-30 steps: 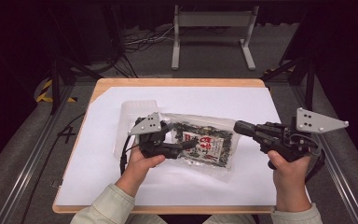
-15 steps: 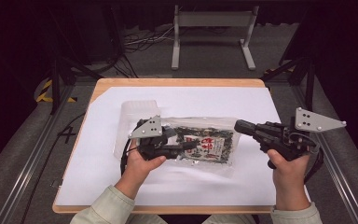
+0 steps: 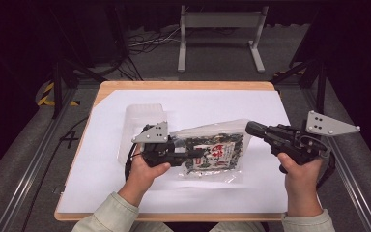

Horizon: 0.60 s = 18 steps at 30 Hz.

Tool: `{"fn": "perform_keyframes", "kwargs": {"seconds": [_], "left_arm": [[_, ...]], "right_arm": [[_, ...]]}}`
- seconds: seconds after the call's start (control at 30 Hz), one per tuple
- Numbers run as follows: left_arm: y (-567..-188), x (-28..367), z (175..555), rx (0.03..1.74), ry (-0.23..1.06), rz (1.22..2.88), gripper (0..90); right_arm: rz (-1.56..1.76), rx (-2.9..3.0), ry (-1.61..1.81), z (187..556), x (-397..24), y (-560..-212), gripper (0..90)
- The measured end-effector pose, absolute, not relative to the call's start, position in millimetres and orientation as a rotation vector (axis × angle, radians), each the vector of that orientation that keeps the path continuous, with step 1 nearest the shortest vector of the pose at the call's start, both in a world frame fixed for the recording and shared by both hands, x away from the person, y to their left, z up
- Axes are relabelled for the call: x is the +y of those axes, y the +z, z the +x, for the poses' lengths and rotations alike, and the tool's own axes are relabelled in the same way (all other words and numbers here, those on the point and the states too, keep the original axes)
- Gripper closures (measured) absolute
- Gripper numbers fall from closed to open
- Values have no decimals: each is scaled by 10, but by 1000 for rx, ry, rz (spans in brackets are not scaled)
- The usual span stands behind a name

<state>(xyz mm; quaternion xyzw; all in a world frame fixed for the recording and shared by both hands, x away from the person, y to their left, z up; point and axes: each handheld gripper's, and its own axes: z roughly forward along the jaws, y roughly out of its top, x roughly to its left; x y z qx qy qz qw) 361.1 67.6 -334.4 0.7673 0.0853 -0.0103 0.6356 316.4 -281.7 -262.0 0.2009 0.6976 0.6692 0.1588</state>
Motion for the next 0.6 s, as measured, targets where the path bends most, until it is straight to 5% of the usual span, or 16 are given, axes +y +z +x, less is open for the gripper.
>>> {"fn": "perform_keyframes", "kwargs": {"seconds": [0.33, 0.6], "left_arm": [[-3335, 670, 3594, 205, -45, 1748, 722], [-3276, 678, 3580, 201, -15, 1746, 723]], "right_arm": [[614, 1974, 1835, 3157, -2800, -2612, 767], [631, 1941, 1811, 3122, -2789, -2564, 516]]}}
